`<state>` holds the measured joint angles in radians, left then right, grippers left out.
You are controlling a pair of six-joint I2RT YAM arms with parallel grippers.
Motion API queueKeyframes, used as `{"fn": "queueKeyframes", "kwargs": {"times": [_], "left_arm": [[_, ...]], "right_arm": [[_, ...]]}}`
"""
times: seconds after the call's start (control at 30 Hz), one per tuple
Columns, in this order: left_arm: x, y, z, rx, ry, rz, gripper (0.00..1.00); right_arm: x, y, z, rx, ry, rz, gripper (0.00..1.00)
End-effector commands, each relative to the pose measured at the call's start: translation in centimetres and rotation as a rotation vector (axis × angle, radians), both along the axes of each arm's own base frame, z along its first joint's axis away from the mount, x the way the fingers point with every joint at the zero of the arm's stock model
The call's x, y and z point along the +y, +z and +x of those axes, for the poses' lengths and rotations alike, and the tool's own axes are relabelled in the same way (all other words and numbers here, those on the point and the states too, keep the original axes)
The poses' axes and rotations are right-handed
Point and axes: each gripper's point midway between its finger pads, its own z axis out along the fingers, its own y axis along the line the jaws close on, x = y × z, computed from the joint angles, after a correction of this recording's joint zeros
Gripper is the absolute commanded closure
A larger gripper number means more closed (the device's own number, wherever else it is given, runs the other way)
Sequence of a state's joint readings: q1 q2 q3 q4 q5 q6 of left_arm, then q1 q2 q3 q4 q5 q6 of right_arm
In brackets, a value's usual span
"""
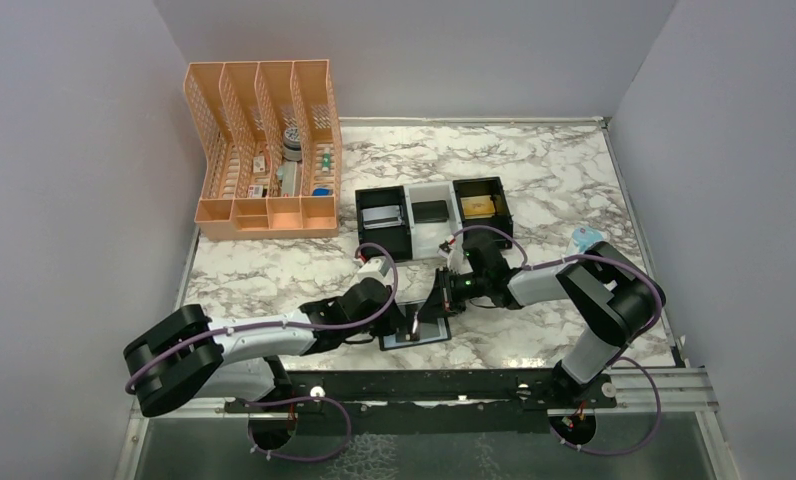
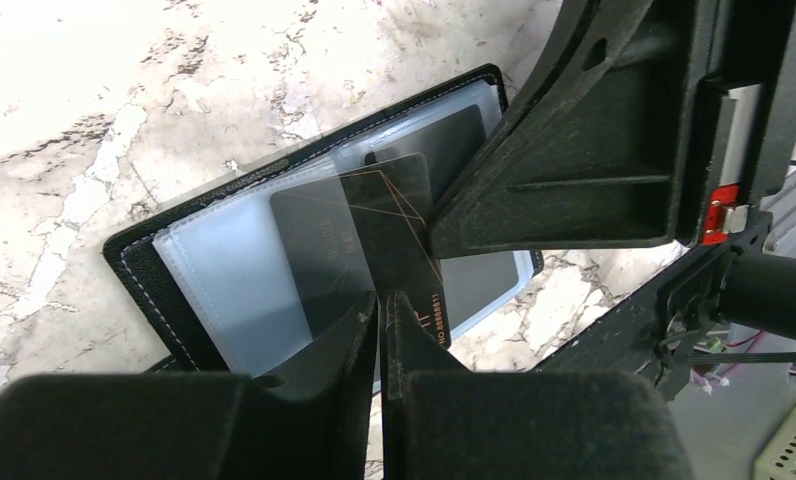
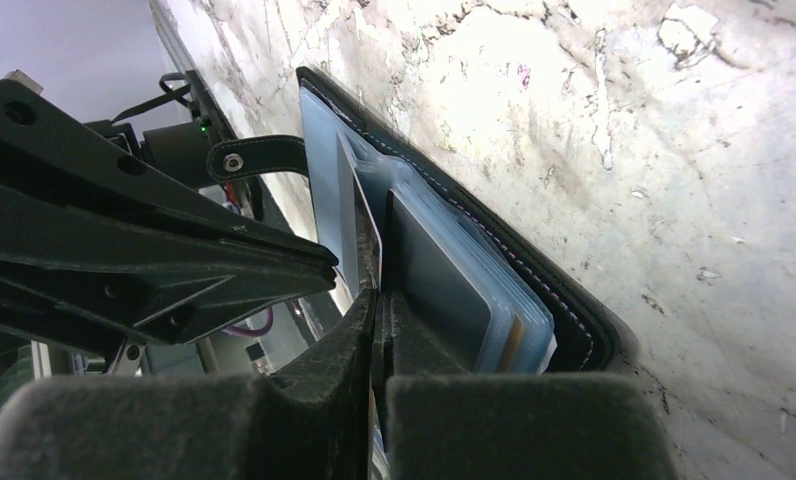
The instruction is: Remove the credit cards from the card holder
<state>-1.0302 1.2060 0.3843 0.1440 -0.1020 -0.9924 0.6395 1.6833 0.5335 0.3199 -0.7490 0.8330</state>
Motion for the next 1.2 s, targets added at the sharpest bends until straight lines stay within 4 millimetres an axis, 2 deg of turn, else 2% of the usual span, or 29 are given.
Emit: {"fn": "queueKeyframes", "kwargs": {"times": [0.0,0.17,0.4,0.73,0.93,1.17], "left_arm": [[0.3,-0.7,-0.2,-0.002,-0.011,0.035,0.92],[0.8,-2.0,-0.9,0.032,-0.026,0.069,1.00],[1.0,-2.1,-1.0,0.024,-0.018,0.077,1.00],[2.0,-1.8,-0.9,0.000,0.024,0.063,1.00],[2.6,-1.4,-0.8,-0.022,0.039,0.060,1.00],[2.9,-1.9,-1.0,-0.014,0.033,0.072,1.00]], "right_arm": [[-0.1,0.1,0.4,-0.045,-0.012,0.008,0.98],[0.0,-0.2,0.2,-0.029,-0.016,0.021,0.96],[-0.2,-0.1,0.1,-0.033,-0.019,0.015,0.89],[-1.0,0.3,0.7,-0.115,-0.046,-0.039,0.66],[-1.0,-0.5,0.2,-0.096,-0.042,-0.066,0.66],[-0.5,-0.8,-0.1,-0.110,-0.020,-0.098,0.72]]}}
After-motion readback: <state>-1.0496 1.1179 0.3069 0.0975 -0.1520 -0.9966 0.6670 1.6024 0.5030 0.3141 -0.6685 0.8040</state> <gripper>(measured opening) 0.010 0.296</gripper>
